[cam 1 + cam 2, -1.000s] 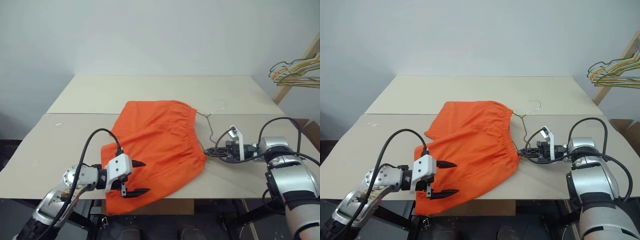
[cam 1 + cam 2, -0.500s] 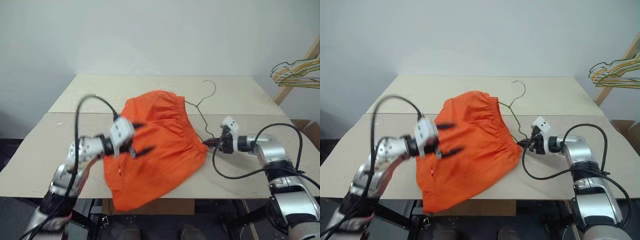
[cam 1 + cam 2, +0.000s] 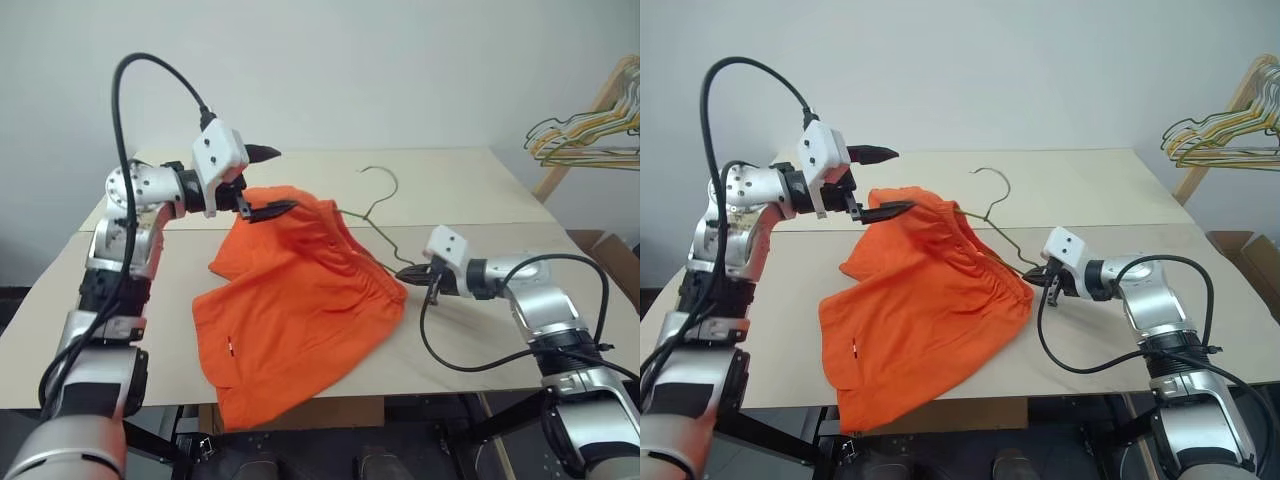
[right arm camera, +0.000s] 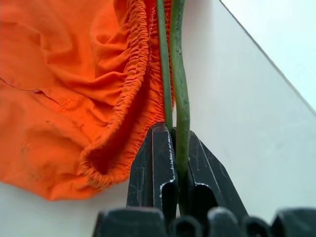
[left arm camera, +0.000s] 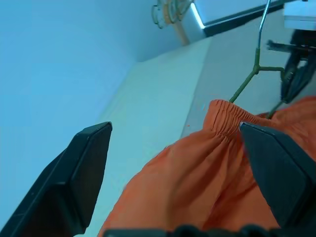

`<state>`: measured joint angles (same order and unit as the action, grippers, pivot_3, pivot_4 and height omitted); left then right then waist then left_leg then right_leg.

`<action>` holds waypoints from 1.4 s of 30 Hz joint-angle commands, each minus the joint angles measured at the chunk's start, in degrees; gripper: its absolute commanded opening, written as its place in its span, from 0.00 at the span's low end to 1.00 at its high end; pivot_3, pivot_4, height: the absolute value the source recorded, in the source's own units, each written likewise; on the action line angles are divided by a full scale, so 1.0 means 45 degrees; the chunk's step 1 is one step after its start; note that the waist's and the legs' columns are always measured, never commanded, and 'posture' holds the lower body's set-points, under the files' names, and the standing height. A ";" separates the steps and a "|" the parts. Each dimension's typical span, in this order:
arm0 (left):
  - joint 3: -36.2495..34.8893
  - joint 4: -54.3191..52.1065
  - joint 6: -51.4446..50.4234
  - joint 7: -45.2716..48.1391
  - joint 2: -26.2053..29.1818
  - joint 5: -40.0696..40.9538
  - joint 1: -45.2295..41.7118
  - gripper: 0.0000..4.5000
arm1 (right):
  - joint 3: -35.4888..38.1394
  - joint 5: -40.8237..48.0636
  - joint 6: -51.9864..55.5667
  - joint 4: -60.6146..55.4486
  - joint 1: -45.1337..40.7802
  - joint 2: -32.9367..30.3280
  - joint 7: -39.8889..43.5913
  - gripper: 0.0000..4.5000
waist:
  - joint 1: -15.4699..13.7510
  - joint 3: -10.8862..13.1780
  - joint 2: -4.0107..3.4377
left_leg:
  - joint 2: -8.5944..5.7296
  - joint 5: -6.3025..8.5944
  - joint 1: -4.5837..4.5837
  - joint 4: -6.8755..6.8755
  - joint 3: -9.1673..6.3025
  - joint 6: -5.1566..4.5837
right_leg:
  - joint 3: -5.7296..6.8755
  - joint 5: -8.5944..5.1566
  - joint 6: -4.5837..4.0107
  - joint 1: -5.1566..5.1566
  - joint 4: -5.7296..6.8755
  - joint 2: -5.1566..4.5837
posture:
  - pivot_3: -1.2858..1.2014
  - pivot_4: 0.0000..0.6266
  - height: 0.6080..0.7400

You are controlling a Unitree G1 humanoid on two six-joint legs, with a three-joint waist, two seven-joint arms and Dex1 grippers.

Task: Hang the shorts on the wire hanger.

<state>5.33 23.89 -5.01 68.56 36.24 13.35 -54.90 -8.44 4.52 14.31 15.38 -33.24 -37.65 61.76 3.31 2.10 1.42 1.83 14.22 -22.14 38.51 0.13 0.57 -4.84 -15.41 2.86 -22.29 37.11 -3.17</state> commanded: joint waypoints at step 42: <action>0.2593 0.8448 0.3036 0.3930 -0.1222 -0.5022 -0.5216 0.00 | -0.0859 -0.1439 -0.0407 -0.2866 -0.0580 -0.0045 -0.1161 0.06 | 0.0178 0.0014 0.0000 | 0.0003 0.0027 -0.0070 0.0064 -0.0020 -0.0045 | 0.0013 -0.0011 0.0016 -0.0043 0.0017 0.0001 | 0.49 0.00 1.00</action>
<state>18.87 63.26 7.55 86.71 29.78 -9.85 -77.66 -12.98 -2.18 14.55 4.35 -34.94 -38.16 56.75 4.11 2.16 1.42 1.83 14.34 -22.45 38.79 0.04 0.37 -4.78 -15.46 2.93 -22.49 37.19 -3.16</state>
